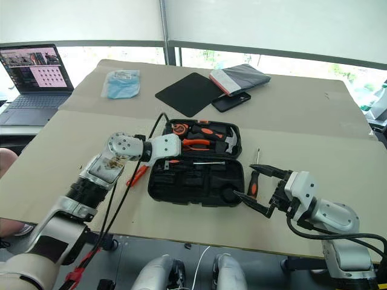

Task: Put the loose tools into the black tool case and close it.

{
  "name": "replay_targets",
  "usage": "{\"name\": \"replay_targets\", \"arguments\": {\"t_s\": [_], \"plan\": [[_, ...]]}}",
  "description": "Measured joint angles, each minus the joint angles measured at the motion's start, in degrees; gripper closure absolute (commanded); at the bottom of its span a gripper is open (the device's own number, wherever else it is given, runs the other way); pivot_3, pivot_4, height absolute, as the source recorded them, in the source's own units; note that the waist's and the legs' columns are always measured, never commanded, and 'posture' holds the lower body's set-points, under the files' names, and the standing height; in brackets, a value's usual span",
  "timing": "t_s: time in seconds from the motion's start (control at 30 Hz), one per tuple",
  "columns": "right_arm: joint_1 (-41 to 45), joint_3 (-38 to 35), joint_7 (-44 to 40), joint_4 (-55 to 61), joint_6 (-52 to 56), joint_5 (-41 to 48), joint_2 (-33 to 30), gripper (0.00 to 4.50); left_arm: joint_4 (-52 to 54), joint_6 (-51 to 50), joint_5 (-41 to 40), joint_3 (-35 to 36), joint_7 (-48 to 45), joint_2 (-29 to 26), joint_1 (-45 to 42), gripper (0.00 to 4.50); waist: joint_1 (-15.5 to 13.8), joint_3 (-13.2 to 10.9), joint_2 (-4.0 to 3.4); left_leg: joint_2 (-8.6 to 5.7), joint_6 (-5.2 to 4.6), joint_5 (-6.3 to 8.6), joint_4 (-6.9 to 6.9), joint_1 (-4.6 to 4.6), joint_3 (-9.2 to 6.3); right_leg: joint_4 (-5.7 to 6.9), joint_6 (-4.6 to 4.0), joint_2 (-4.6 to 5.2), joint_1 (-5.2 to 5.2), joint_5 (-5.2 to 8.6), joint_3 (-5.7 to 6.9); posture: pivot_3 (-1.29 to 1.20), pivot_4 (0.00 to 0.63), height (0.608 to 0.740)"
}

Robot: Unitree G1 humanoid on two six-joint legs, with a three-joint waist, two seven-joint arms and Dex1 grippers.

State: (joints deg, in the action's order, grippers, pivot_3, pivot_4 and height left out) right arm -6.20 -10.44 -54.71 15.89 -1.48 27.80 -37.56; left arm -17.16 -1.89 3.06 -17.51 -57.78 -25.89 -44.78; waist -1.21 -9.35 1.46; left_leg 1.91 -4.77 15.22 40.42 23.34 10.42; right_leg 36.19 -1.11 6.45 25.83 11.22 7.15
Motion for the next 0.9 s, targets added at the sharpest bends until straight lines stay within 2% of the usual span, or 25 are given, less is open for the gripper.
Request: {"name": "replay_targets", "arguments": {"t_s": [0.03, 0.13, 0.27, 0.33, 0.67, 0.83, 0.9], "plan": [[-0.84, -0.16, 0.31, 0.26, 0.29, 0.11, 0.30, 0.00, 0.90, -0.79, -1.12, 1.28, 0.54, 0.14, 0.92, 1.27, 0.08, 0.00, 0.00, 0.00, 0.00, 0.00, 0.00, -0.01, 0.00, 0.00, 0.00, 0.00, 0.00, 0.00, -0.01, 0.00, 0.150, 0.740], [-1.99, -0.44, 1.74, 0.64, 0.75, 0.43, 1.51, 0.00, 3.15, -4.15, -4.33, 4.37, 1.35, 0.61, 4.80, 2.12, 0.73, 0.01, -0.01, 0.00, 0.08, -0.05, 0.00, -0.07, 0.02, 0.06, 0.03, -0.05, -0.01, 0.02, -0.03, 0.00, 0.150, 0.740], [-1.95, -0.34, 2.30, 0.80, 0.78, 0.40, 2.38, 0.00, 4.22, -6.25, -5.44, 4.55, 1.70, 2.02, 6.99, 3.55, 0.51, 0.01, -0.01, 0.00, 0.10, -0.05, 0.00, -0.12, 0.01, 0.16, 0.03, -0.13, -0.02, 0.02, 0.00, 0.00, 0.150, 0.740], [-1.93, -0.33, 2.36, 0.80, 0.78, 0.36, 2.58, 0.00, 4.43, -7.41, -5.30, 4.26, 2.78, 3.16, 7.12, 4.44, 0.37, 0.01, -0.01, -0.01, 0.08, -0.04, 0.00, -0.13, 0.00, 0.15, 0.04, -0.13, -0.04, 0.01, 0.00, 0.00, 0.150, 0.740], [-2.28, -0.34, 2.76, 0.96, 0.78, 0.30, 2.88, 0.00, 3.27, -9.29, -2.58, 0.76, 4.83, 4.10, 8.02, 4.48, 0.50, 0.05, -0.08, -0.01, 0.05, -0.02, 0.00, -0.23, 0.01, 0.09, 0.04, -0.09, -0.19, 0.00, -0.02, 0.00, 0.150, 0.740], [-3.82, -0.40, 3.61, 1.06, 0.78, 0.36, 4.01, 0.00, 3.27, -13.52, -2.39, 0.69, 6.17, 5.17, 7.98, 4.48, 0.50, 0.13, -0.20, 0.02, 0.00, 0.12, -0.05, -0.59, -0.09, -0.08, 0.06, 0.03, -0.64, 0.02, 0.03, 0.00, 0.150, 0.740], [-4.21, -0.41, 4.28, 1.17, 0.79, 0.43, 4.81, 0.00, 2.67, -15.58, -3.13, 1.27, 6.35, 5.84, 7.74, 4.48, 0.50, 0.22, -0.34, 0.01, 0.27, 0.31, -0.04, -0.62, -0.09, -0.08, 0.07, 0.06, -0.67, 0.01, 0.02, 0.00, 0.150, 0.740]]}}
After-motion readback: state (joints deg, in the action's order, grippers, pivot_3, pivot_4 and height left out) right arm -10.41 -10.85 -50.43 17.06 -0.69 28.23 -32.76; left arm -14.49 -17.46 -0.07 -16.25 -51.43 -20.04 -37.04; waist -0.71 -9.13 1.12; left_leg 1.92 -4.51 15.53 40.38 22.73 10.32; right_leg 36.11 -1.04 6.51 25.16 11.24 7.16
